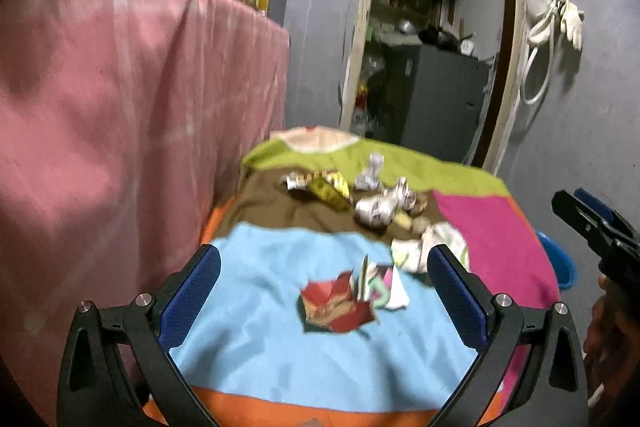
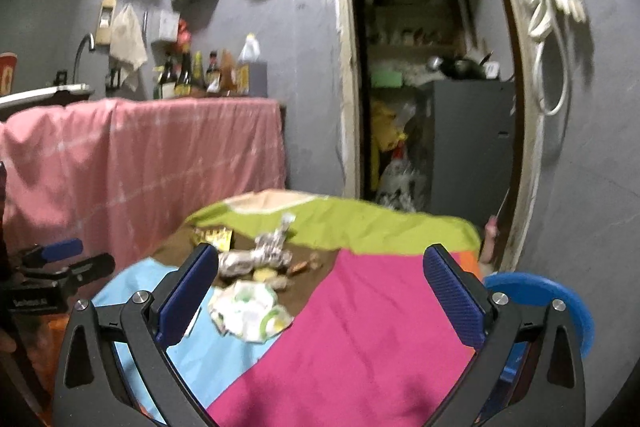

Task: Collect trash
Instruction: 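Move both grippers back over the trash on the blanket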

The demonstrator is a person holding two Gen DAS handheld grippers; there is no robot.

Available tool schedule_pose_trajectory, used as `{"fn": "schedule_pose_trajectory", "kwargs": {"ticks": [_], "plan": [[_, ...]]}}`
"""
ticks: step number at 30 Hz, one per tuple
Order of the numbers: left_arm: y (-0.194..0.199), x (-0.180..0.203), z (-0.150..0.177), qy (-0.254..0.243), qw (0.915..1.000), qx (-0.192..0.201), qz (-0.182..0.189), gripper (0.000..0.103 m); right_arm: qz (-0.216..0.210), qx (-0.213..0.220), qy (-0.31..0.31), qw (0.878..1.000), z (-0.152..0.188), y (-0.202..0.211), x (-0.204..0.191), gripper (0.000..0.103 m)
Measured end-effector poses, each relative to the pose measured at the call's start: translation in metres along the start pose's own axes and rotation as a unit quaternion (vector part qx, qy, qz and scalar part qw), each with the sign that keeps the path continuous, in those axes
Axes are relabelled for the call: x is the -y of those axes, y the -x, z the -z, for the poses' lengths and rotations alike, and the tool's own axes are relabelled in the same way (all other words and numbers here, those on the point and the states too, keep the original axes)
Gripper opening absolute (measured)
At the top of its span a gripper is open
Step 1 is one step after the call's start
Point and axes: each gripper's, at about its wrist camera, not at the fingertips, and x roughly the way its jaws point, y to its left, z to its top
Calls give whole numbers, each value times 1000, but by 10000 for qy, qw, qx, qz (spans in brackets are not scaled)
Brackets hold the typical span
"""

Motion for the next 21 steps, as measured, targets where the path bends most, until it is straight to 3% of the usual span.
{"fn": "schedule_pose_trajectory", "kwargs": {"ticks": [7,9,12,14,21], "plan": [[-17,-11,2,226,9982,-553,96,100,-298,-528,19,9982,10,-25,-5,96],[-20,-15,2,327,9972,-651,153,98,-381,-651,46,9971,12,-31,-8,88],[-23,-18,4,379,9953,-855,236,87,-537,-953,108,9939,15,-45,-14,85],[-27,-18,7,388,9932,-1066,268,70,-642,-1151,156,9912,17,-54,-19,85],[-34,-16,8,393,9885,-1344,567,52,-893,-1753,363,9798,23,-84,-37,79]]}}
